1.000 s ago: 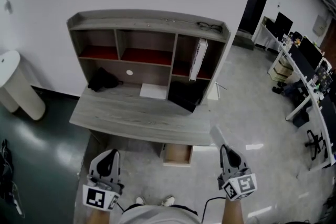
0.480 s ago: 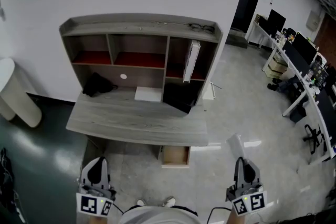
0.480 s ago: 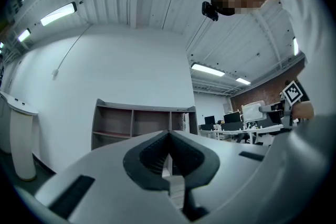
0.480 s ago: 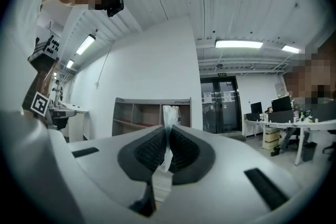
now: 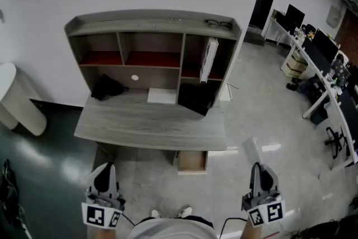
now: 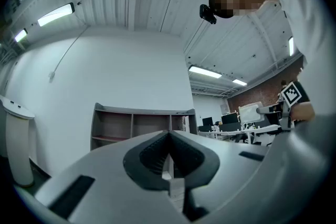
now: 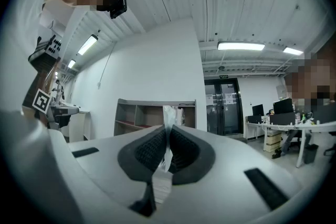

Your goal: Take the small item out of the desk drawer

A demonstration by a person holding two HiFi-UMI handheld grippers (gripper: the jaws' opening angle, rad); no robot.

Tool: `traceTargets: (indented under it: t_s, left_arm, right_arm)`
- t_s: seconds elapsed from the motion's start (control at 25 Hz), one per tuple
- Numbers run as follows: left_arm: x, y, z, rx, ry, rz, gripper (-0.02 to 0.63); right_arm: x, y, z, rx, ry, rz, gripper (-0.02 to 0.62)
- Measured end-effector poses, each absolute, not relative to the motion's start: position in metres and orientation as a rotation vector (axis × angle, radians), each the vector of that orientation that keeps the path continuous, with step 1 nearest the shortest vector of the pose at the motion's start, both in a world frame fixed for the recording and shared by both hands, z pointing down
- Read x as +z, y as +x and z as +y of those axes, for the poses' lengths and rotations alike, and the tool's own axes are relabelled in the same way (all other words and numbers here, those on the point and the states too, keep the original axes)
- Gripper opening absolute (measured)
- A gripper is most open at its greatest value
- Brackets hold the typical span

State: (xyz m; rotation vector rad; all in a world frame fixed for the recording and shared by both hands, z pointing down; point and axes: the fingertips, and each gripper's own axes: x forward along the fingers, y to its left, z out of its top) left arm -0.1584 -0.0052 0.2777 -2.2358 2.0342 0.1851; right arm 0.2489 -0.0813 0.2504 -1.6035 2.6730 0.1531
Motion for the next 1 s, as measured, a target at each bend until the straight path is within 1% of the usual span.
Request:
traceTargets:
  t_s: [0.44,1.0]
  left_arm:
    - [0.286,-0.166,0.0,0.187,-2.293,2.0,0.017]
    - [0.302,-0.18,0.002,0.196,-2.317,2.021,0.017]
  right_arm:
    - [0.253,0.221,-0.068,0.227,-1.628,2.723,0.028]
    - [0.261,0.204,-0.066,0.254,-1.651,2.756,0.027]
